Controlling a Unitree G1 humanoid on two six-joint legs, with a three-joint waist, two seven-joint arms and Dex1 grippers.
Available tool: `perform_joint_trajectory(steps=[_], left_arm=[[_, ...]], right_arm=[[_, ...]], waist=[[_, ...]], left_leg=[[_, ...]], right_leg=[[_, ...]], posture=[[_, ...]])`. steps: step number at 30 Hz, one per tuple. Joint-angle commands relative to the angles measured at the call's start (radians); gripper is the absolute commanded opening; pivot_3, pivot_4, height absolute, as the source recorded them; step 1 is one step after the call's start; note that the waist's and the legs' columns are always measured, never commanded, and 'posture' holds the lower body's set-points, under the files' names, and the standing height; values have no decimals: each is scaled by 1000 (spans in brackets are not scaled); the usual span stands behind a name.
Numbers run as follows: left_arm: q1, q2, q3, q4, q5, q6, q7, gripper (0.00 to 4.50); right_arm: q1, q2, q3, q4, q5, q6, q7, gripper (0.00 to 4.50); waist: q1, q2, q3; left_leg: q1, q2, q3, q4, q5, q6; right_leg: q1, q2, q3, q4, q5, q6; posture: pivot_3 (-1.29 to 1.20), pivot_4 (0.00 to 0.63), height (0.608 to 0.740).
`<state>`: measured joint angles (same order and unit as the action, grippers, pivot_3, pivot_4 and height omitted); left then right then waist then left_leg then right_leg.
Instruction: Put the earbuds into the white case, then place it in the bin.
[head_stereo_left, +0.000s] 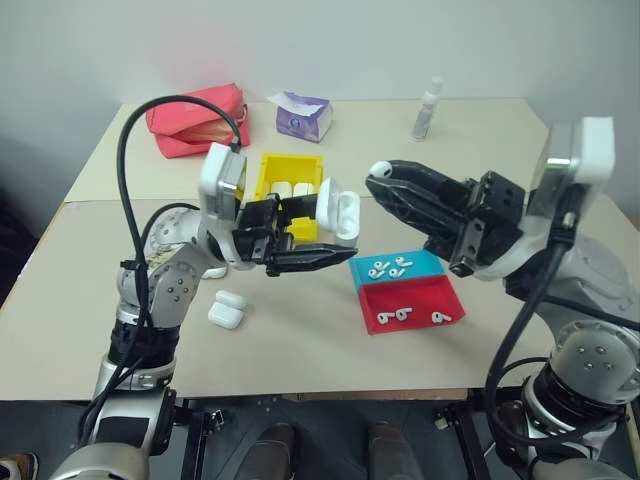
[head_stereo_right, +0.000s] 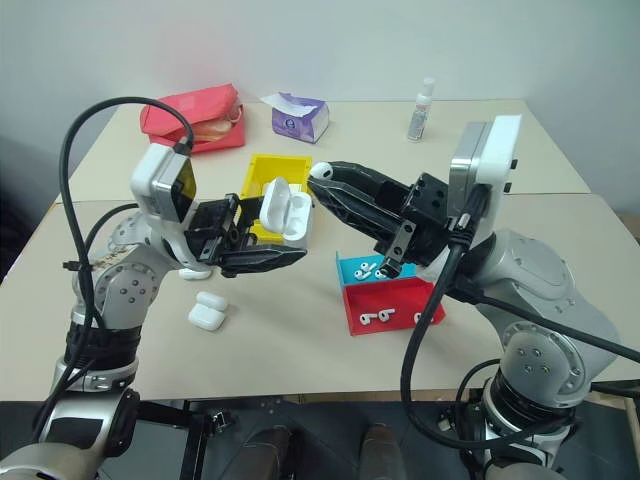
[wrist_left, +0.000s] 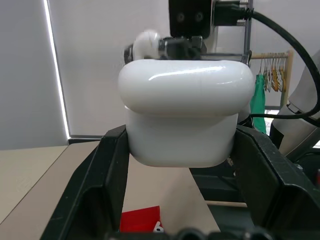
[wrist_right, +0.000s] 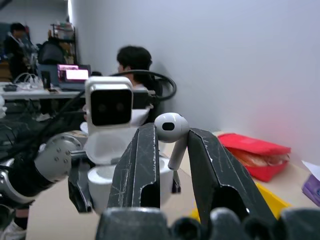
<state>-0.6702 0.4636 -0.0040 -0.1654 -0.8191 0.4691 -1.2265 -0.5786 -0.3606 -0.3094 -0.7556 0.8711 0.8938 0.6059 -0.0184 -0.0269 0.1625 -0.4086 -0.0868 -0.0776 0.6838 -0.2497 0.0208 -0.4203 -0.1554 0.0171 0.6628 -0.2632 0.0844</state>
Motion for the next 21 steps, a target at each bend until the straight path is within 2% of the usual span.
perform_joint_trajectory(steps=[1, 21], left_arm=[[-38, -8, -9, -3, 9, 8, 5, 2768], [-34, -28, 5, -15, 48, -27, -5, 2768]], right_arm=[[-12, -6, 28, 6, 56, -37, -42, 625], [20, -151, 123, 77, 99, -88, -64, 625]], waist=[[0, 0, 0], [-2, 0, 0]], left_leg=[[0, 0, 0, 0, 0, 0], [0, 0, 0, 0, 0, 0]], right_leg=[[0, 0, 0, 0, 0, 0], [0, 0, 0, 0, 0, 0]], posture=[[0, 150, 740], [0, 150, 740]])
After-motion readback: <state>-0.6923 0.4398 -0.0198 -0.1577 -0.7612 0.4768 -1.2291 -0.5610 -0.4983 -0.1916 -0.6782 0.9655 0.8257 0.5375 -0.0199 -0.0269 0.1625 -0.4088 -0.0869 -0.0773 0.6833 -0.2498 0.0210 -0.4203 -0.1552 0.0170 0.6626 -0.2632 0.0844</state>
